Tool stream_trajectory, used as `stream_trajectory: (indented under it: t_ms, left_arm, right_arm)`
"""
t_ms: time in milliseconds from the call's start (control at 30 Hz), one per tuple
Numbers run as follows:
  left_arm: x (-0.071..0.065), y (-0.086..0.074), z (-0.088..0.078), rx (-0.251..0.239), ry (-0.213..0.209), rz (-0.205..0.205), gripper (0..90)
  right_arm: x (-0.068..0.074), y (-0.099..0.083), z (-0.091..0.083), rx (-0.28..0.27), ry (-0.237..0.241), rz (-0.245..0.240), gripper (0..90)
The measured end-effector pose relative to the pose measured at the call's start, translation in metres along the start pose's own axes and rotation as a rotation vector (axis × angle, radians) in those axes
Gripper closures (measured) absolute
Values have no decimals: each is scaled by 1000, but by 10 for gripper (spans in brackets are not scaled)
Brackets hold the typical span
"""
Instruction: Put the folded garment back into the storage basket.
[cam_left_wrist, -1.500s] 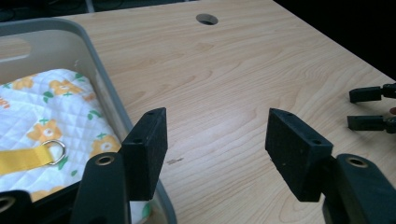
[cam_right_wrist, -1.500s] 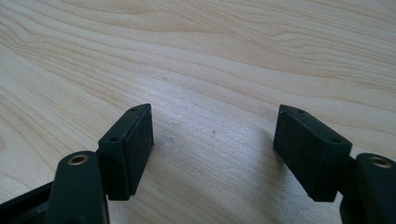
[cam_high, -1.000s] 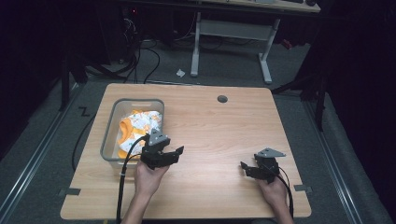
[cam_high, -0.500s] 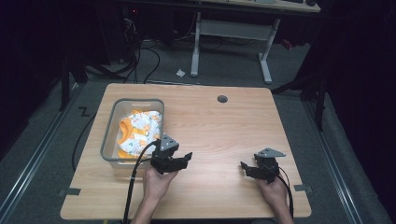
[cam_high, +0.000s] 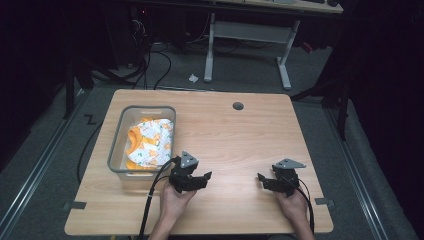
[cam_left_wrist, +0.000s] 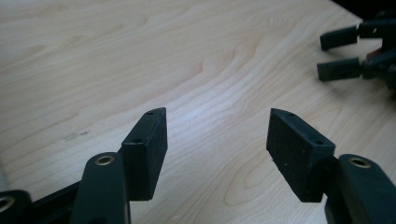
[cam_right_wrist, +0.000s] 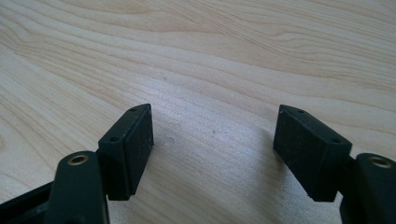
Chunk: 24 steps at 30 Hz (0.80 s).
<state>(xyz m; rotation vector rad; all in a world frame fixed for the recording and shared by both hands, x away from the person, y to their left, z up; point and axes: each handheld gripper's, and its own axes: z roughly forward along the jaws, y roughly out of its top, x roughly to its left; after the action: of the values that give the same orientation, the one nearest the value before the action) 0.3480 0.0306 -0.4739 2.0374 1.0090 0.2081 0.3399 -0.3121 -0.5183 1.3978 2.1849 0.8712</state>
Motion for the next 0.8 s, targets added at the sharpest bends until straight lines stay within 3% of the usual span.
stream_trajectory:
  t_ms: [367, 533, 633, 800]
  left_arm:
    - [-4, -15, 19, 33, 15, -7, 385]
    - [-4, -19, 25, 41, 47, 1, 380]
    - [-4, -21, 28, 49, 93, 30, 377]
    - [-3, -24, 34, 62, 129, 53, 371]
  right_arm:
    - [0, 0, 0, 0, 0, 0, 290]
    - [0, 0, 0, 0, 0, 0, 289]
    - [0, 0, 0, 0, 0, 0, 289]
    - [0, 0, 0, 0, 0, 0, 289]
